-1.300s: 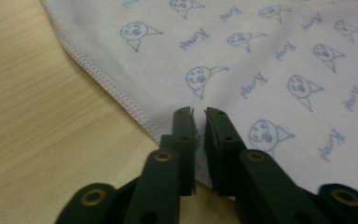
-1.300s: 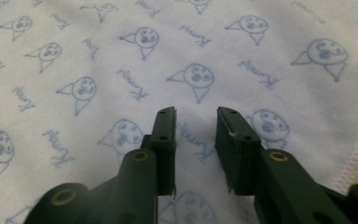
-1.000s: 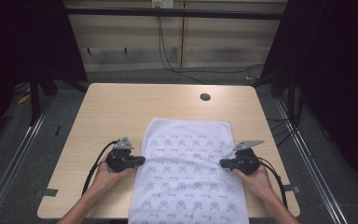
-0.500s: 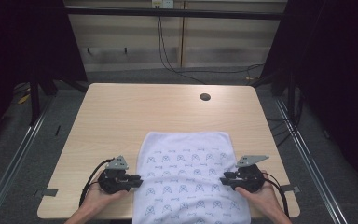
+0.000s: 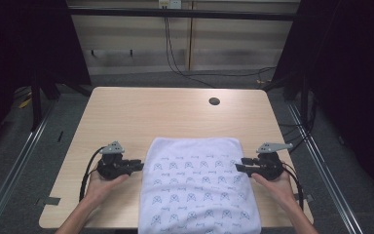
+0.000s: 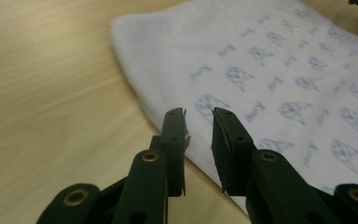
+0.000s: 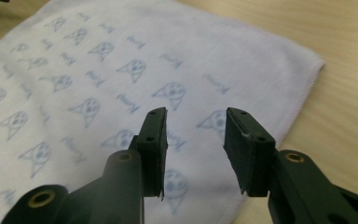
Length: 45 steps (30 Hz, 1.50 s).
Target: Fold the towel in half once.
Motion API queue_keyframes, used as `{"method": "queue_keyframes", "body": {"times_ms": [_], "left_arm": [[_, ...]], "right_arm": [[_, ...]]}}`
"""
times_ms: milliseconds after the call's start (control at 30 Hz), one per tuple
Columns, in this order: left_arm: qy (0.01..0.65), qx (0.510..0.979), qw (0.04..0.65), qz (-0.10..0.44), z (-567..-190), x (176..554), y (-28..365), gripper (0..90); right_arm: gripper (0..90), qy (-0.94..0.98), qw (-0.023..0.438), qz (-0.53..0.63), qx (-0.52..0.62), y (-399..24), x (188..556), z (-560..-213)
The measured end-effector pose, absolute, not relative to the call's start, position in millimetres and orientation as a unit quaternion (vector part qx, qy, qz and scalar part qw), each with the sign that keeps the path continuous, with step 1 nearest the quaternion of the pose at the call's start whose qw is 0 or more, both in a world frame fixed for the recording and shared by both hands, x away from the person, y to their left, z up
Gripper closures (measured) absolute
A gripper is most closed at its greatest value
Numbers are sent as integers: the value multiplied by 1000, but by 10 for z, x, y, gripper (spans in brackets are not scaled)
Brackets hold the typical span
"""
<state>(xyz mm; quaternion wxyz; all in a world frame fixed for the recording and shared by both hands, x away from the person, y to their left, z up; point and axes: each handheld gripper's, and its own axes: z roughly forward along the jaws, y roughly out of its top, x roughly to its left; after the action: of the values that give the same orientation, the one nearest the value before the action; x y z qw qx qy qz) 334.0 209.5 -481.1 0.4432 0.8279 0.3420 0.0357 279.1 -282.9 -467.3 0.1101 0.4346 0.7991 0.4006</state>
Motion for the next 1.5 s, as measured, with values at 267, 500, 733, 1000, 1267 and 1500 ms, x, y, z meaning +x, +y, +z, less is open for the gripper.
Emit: {"method": "queue_keyframes", "body": {"times_ms": [267,500,733,1000,1267,1500], "left_arm": [[386,814,430,65,-4854,3716,2073,780],[397,804,440,56,-4873,3825,2051,772],[404,814,413,55,-4970,3852,2018,758],[407,812,414,54,-4978,3878,2040,738],[410,809,418,54,-5002,3985,1910,711],[400,816,415,43,-5050,4031,1690,648]], "right_arm": [[614,792,132,389,451,-2902,3418,-4756],[600,791,139,384,456,-2753,3765,-4901],[563,788,148,375,465,-2765,3862,-4961],[577,791,151,359,471,-2779,3888,-5050],[792,801,148,347,465,-2759,3784,-5033],[840,805,142,343,462,-2786,3696,-5022]]}}
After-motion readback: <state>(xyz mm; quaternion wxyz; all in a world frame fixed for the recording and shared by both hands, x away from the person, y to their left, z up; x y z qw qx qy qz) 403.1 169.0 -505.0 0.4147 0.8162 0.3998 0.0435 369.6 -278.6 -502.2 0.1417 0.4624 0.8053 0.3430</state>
